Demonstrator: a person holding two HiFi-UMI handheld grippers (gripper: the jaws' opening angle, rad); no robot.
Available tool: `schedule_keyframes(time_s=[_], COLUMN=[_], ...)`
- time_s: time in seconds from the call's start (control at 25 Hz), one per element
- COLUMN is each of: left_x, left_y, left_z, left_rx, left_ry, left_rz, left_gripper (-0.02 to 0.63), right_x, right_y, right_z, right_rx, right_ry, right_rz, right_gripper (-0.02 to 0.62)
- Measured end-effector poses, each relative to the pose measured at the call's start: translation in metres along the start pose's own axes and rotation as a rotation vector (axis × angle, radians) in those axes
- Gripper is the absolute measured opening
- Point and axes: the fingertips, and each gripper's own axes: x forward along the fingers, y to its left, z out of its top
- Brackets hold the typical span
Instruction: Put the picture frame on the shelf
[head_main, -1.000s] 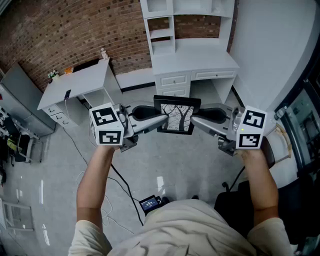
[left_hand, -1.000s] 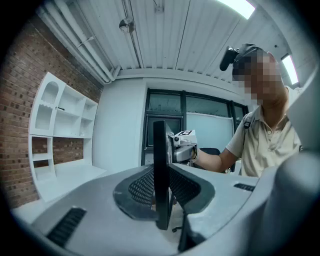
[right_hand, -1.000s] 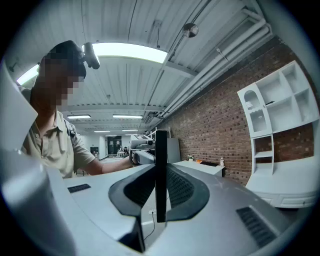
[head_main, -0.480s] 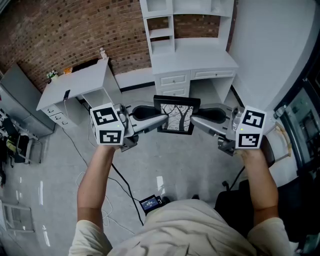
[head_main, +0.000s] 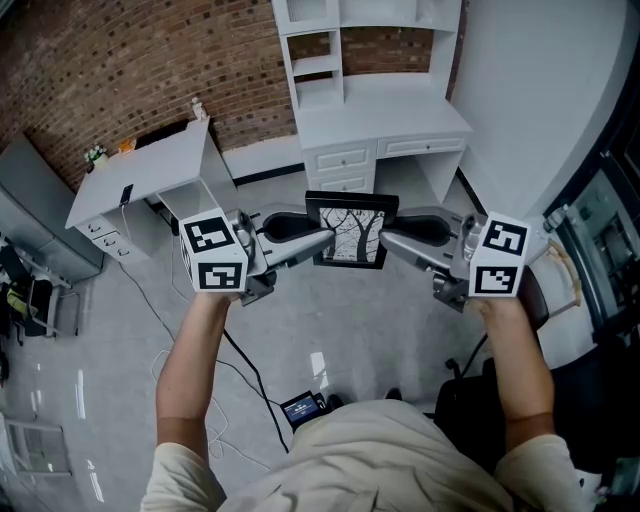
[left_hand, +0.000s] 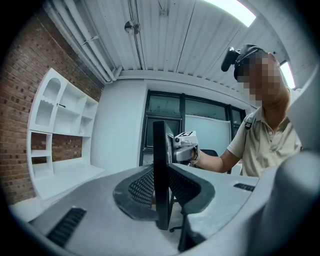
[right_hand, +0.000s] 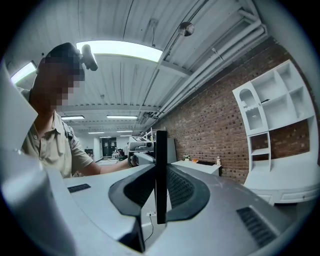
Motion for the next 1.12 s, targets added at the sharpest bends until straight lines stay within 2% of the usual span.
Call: schedule_keyframes(time_s=[0.2,0.36,0.44,0.6,0.76,0.84,1.12], left_x=[-0.041,-0.049,-0.038,0.01,0.048,0.057,0.059], left_y=[0.024,0.041,0.062,0.127,0.173,0.182,0.182], left_z=[-0.011,-0.008,-0.006,0.0,0.006,0.007,0.005], left_rx=[-0.004,-0.01,-0.014,-0.03,-0.043,-0.044,-0.025], left_ry=[-0.01,-0.019,-0.017,-0.002,0.025,0.034,0.035], left_rz=[-0.021,-0.039,-0.044,-0.038,-0.036,-0.041,-0.068], left_gripper=[0.077,0.077,0.077,0.077,0.077,0.077,0.077], right_x=[0.048,0.062,0.06,0.041,0.026,0.021,0.019], right_y=[-0.003,-0.015,-0.038,-0.117,-0.174,-0.186,-0.185], right_z=[-0.004,-0.001,0.002,0.006,0.009,0.009,0.01], right_rx=[0.005,0.003,0.008,0.028,0.041,0.043,0.018], right_ry=[0.004,0.008,0.011,0.004,-0.011,-0.018,-0.027], right_rz=[-0.035,-0.064,-0.07,-0.064,-0.062,-0.064,-0.081], right_gripper=[0.061,0.06,0.061,0.06,0.061,0.061,0.06])
